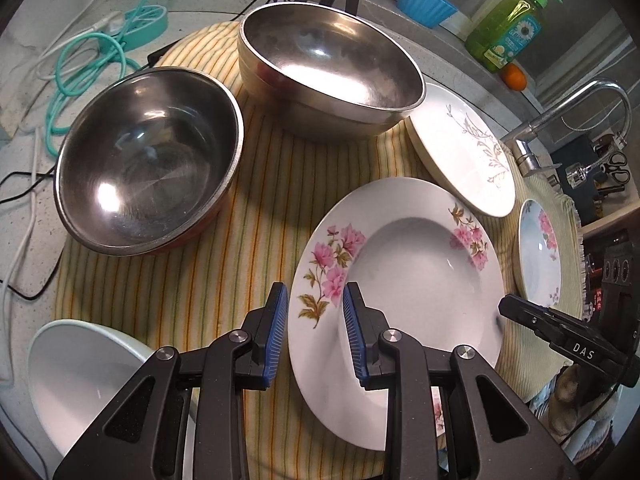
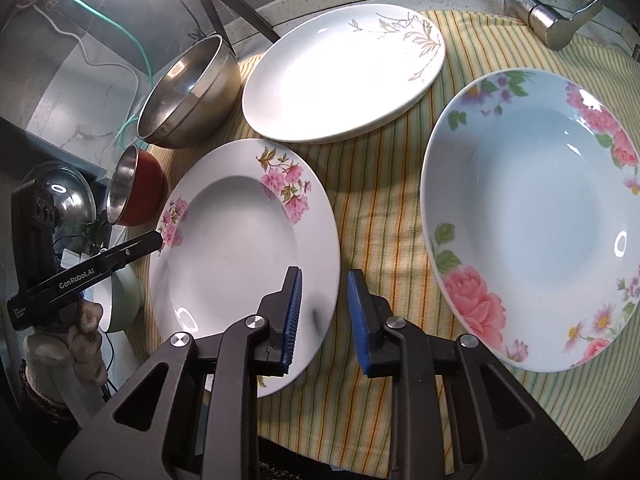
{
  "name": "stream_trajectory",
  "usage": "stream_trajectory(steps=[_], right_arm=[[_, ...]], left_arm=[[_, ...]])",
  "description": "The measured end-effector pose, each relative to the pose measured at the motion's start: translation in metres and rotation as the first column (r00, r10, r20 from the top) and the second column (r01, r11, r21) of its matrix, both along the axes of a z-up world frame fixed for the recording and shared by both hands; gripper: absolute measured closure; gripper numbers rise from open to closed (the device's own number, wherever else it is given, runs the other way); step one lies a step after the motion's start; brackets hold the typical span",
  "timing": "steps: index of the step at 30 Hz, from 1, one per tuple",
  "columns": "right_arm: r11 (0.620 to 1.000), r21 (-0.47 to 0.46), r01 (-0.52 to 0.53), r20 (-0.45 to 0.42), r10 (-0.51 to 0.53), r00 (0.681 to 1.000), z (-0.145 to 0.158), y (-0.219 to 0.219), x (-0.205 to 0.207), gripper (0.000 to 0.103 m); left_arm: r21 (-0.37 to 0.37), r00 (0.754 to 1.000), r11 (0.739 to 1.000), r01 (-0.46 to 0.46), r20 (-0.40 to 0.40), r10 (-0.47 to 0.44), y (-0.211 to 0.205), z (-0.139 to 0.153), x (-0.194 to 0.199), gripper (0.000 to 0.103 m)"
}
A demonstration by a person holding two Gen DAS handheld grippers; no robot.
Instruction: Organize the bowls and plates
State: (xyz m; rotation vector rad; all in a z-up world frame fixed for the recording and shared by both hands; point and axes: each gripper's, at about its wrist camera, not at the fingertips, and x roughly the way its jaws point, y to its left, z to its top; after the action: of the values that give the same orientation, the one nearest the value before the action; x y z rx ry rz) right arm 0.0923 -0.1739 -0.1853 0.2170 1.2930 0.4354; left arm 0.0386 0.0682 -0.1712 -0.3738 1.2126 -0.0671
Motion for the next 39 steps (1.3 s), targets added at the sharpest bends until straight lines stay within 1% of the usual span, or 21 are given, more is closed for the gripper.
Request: stream_trajectory(steps=[3, 4, 10, 19, 39], right_arm=[[1.000, 0.012, 0.002, -0.017, -0.002, 1.000, -0.003, 0.001, 0.002, 0.086], [1.000, 0.014, 0.000, -0.020, 0.000, 1.000, -0.003, 0.001, 0.002, 0.087], [1.000, 0.008, -0.008, -0.021, 0.008, 1.000, -0.005, 0.004, 0.004, 0.087], [0.999, -0.034, -0.036, -0.003, 0.036, 0.999, -0.003, 0.008, 0.001, 0.087], [0.995, -0.080, -0.051, 0.005, 0.051, 0.999, 0.001, -0.005, -0.019, 0.086]], left_arm=[[0.001, 1.000, 1.000, 0.004, -0.006, -0.004, -0.001, -0.002, 0.001, 0.076], [0.003, 1.000, 1.000, 0.006, -0.008, -0.006, -0.002, -0.002, 0.002, 0.076], [0.012, 1.000, 1.000, 0.013, -0.008, -0.013, -0.002, -0.002, 0.003, 0.076], [0.026, 1.000, 0.999, 0.018, -0.012, -0.017, -0.009, 0.000, -0.001, 0.076], [0.012, 1.000, 1.000, 0.022, -0.021, -0.022, -0.020, -0.001, -0.028, 0.076]])
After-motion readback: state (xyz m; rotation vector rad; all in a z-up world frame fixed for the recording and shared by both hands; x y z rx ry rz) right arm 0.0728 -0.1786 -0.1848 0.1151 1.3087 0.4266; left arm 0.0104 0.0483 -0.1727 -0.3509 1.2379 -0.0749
